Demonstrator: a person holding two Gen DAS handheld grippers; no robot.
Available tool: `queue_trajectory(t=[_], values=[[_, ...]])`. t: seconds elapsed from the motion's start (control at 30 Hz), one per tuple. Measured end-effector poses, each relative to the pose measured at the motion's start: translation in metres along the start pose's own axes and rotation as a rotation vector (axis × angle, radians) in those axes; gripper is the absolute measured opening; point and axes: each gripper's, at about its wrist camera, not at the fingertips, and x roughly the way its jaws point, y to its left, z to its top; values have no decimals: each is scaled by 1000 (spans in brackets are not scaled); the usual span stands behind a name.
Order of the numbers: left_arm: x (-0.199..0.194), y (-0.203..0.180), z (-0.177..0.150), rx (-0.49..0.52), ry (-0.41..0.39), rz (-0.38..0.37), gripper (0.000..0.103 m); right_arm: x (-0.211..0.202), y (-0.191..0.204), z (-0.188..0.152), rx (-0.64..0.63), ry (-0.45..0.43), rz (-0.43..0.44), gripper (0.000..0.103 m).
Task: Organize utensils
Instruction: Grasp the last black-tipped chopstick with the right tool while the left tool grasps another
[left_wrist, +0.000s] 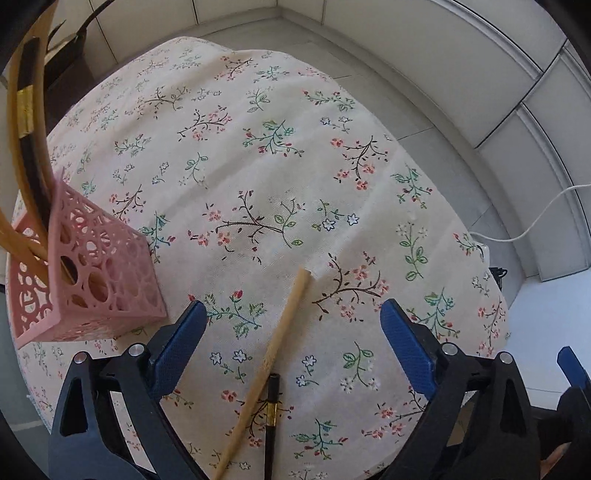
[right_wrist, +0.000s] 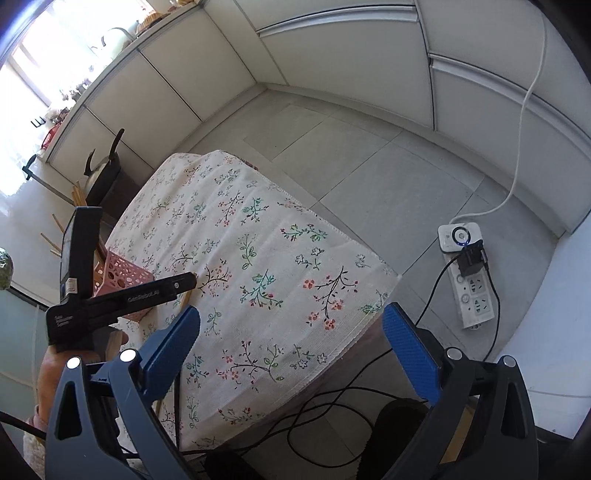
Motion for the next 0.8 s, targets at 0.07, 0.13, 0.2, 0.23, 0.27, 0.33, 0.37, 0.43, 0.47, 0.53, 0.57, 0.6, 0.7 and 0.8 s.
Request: queue_trajectory(t=[0.07,0.13,0.2,0.23,0.27,0.33,0.37,0.43,0.47,0.53,0.57,0.6,0.7,0.8], values=[[10,0,3,-2,24,2,70,4,0,1,12,19,13,96],[20,-1,5,6,51,11,46,5,-1,1,17,27,19,96],[25,-2,5,20,50,34,39,6,-1,0,17,30,19,96],[25,-3,6,28,40,35,30,7,0,0,16,33,17,96],[24,-4,6,32,39,22,24,7,0,0,15,36,16,96],[23,-4,4,43,32,18,12,9,0,-1,12,42,15,96],[23,-4,3,51,28,21,11,10,1,-1,8,44,13,96],[21,-2,-1,64,10,27,8,12,3,-1,-2,45,6,96],[20,1,-2,66,-1,34,8,13,5,-2,-8,45,2,96],[13,10,-8,70,-31,53,7,15,7,-2,-17,49,-5,96],[7,14,-11,68,-47,56,7,17,10,-2,-22,54,-9,96],[-1,19,-15,68,-64,56,7,19,12,-3,-28,61,-13,96],[-32,27,-28,87,-112,54,7,26,27,-4,-71,83,-28,96],[-65,21,-48,135,-162,79,7,40,53,-8,-134,139,-31,96]])
